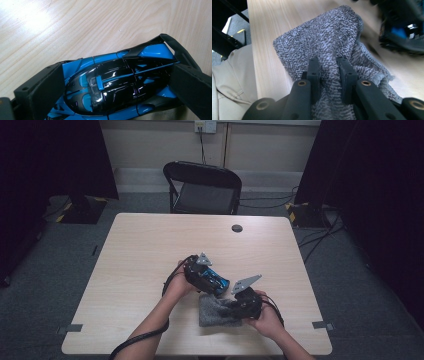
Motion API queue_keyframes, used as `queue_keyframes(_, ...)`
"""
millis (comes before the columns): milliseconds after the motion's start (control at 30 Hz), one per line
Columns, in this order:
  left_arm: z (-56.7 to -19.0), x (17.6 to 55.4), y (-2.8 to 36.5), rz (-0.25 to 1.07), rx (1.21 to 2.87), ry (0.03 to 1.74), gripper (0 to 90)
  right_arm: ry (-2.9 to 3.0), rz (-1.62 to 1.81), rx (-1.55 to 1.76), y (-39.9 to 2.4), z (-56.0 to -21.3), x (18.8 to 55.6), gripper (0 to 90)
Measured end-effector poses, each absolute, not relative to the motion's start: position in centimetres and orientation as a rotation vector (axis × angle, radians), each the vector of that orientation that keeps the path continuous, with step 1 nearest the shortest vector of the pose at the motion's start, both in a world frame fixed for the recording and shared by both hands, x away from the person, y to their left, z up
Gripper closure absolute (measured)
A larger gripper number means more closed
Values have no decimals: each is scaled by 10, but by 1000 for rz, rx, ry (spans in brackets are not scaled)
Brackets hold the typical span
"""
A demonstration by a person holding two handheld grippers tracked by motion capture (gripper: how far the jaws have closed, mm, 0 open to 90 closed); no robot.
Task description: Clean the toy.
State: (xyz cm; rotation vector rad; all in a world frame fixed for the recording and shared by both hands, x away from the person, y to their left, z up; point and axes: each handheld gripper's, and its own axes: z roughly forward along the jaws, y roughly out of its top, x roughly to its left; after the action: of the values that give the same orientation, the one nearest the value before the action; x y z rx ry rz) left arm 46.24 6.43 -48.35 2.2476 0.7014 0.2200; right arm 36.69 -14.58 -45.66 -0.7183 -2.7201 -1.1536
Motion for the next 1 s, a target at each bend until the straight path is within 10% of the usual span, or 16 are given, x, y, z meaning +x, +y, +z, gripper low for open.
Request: queue_keyframes(1000, -484, 461, 64, 223, 2244, 697, 5, -2630, -1295, -1226, -245, -442, 407, 749)
